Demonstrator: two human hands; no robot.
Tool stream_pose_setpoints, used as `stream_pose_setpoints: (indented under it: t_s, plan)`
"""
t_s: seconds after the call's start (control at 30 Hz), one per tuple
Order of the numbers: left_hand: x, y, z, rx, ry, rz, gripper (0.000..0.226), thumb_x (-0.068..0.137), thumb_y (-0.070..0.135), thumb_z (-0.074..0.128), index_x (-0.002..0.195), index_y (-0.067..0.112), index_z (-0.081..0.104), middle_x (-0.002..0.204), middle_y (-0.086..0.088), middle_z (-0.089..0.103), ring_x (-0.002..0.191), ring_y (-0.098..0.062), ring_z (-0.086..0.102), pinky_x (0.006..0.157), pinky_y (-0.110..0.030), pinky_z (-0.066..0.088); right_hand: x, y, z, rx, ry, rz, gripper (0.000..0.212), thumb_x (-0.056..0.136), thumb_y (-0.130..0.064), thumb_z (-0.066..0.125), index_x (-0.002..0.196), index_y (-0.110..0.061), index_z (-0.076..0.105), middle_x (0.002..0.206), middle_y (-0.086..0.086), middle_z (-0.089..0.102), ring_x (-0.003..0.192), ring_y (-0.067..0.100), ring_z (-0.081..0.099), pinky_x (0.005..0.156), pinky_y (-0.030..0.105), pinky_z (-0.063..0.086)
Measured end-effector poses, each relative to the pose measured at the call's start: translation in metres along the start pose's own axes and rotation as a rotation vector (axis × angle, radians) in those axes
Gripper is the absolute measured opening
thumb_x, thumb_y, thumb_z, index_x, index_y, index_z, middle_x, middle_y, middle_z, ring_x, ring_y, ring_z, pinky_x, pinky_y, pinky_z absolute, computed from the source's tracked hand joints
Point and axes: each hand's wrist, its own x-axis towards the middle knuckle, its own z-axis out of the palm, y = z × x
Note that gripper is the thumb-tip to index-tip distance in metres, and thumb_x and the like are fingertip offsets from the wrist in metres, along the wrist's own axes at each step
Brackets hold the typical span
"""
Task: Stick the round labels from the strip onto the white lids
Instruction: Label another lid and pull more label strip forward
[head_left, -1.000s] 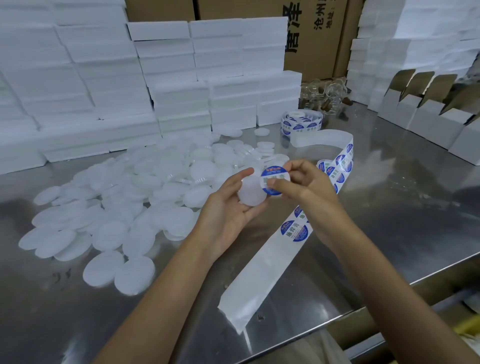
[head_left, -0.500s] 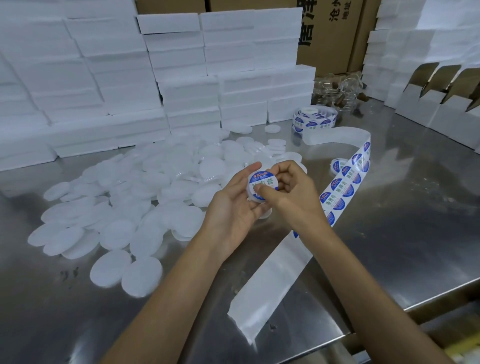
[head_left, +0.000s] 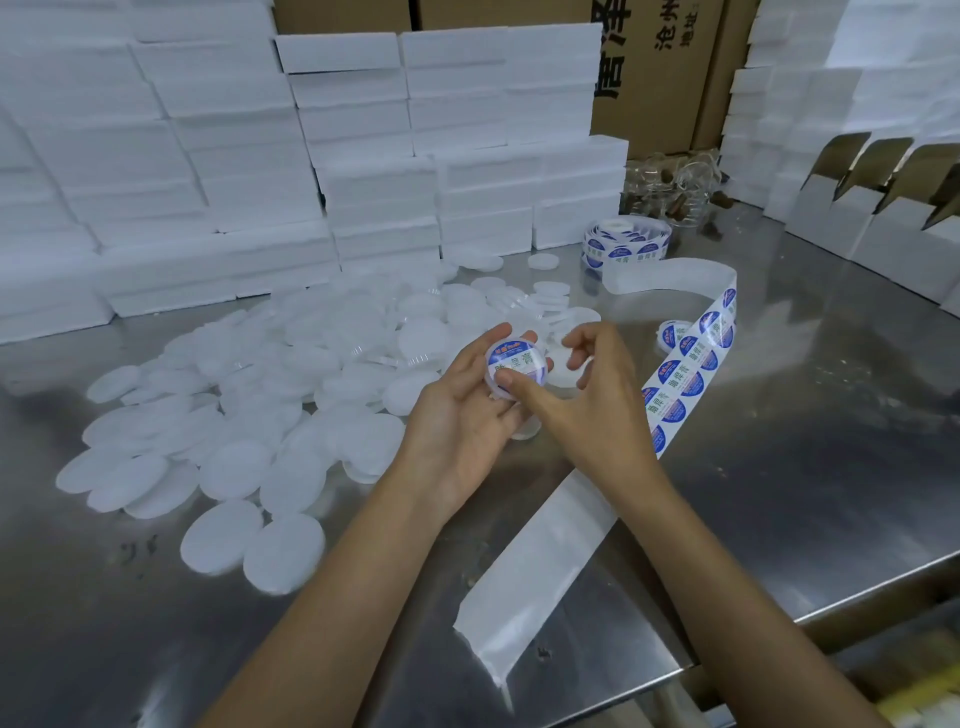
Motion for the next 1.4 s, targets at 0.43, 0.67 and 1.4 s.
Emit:
stream_pose_setpoints:
  t_s: [0.43,0.67,1.4]
  plan:
    - [-0.002,0.004,0.000,0.365,-0.038,0.107,0.027,0.102,0.009,0.052,0.126,0.009,0.064,0.125,-0.013,0.070,0.118,-0.030,0.067,0.097,-0.037,0.057,0.002,0.006,0.000,-0.173,0.015,-0.208,0.042,0.106,-0.030,0.044,0.071,-0.009,0.049,0.055,-0.004,0.047,0.050,0.017,0.045,0.052,0.029,0.027]
    - [-0.005,0.016,-0.011,0.716,0.031,0.210,0.042,0.090,-0.006,0.067,0.118,0.025,0.073,0.100,-0.012,0.072,0.089,-0.026,0.075,0.074,-0.032,0.062,0.000,0.007,0.000,0.045,-0.038,-0.136,0.037,0.106,-0.030,0.043,0.075,-0.010,0.045,0.058,-0.003,0.046,0.054,0.015,0.043,0.053,0.032,0.034]
    - [-0.006,0.013,-0.010,0.658,-0.007,0.151,0.036,0.083,0.000,0.079,0.115,0.018,0.076,0.100,-0.009,0.077,0.091,-0.030,0.076,0.073,-0.027,0.062,-0.006,0.007,0.007,0.023,-0.052,-0.146,0.040,0.105,-0.025,0.046,0.068,-0.029,0.033,0.053,-0.007,0.041,0.052,0.012,0.041,0.049,0.021,0.028]
